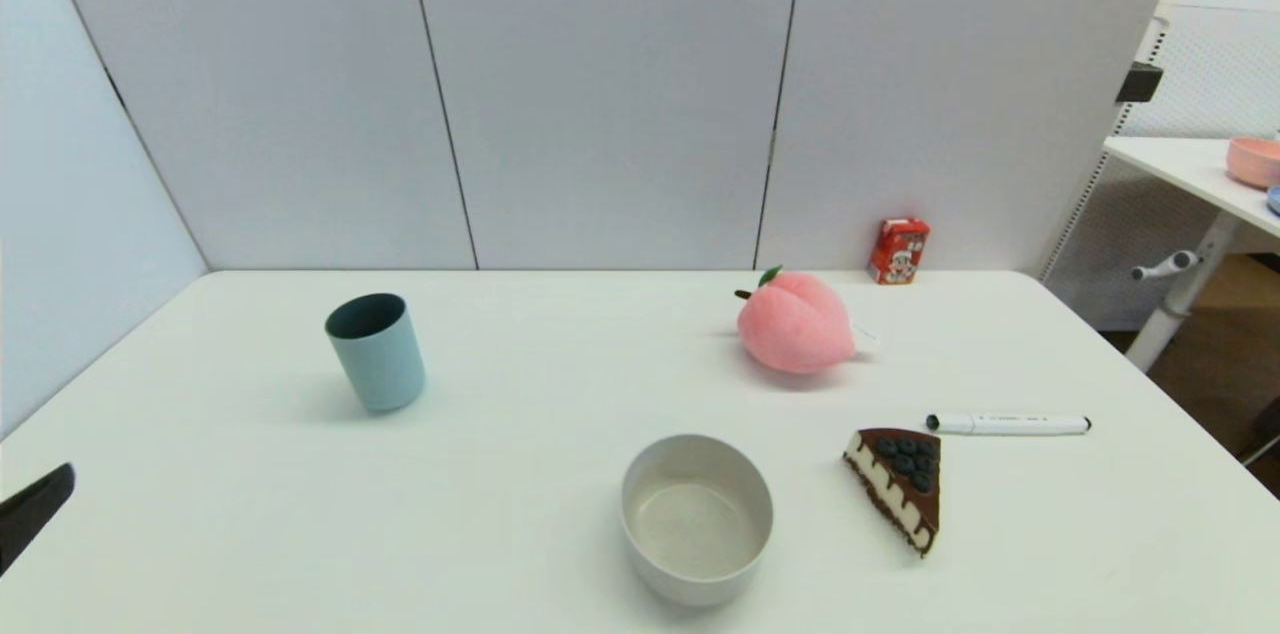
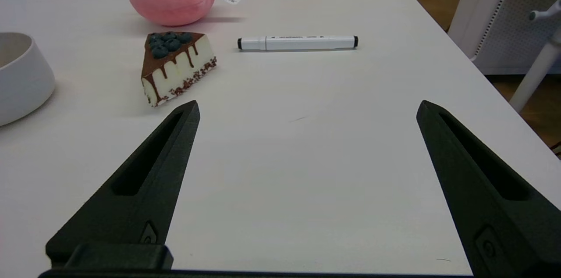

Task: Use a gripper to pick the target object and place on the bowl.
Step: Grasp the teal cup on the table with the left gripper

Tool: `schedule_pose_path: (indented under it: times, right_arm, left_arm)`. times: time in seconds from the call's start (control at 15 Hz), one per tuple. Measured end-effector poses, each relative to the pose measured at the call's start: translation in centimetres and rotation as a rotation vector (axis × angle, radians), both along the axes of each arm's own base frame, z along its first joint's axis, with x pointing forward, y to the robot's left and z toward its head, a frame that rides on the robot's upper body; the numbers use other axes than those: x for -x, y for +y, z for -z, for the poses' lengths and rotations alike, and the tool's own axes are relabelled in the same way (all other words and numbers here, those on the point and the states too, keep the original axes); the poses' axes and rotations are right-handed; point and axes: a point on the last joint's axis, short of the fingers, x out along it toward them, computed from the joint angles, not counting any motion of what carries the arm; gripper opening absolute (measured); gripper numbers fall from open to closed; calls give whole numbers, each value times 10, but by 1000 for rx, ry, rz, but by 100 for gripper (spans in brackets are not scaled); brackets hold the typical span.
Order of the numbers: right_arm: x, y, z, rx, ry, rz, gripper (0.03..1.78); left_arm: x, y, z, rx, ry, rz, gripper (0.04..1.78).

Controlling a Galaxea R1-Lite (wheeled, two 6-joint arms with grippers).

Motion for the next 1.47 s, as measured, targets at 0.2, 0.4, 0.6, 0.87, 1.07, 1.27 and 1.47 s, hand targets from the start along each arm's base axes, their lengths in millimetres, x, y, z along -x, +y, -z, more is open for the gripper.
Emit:
schedule_pose_path:
  times: [0.2, 0.4, 0.6, 0.87, 1.07, 1.27, 1.47]
  right_arm:
    - [0, 0, 0, 0, 0, 0, 171]
    - [0, 0, 0, 0, 0, 0, 171]
    - [0, 0, 0, 0, 0, 0, 171]
    - [0, 0, 0, 0, 0, 0, 171]
    - [0, 0, 0, 0, 0, 0, 171]
    - [0, 0, 0, 0, 0, 0, 171]
    - [0, 0, 0, 0, 0, 0, 171]
  left_arm:
    - [-47, -3, -5, -8, 34, 47, 171]
    - [-96, -6, 11, 10, 71, 69, 171]
    - [-124, -13, 51, 54, 122, 96, 171]
    - [-135, -22, 98, 153, 197, 113, 171]
    - [-153, -25, 114, 182, 196, 112, 171]
    - [-182, -29, 118, 191, 148, 109, 171]
    - [-207, -33, 123, 193, 141, 104, 171]
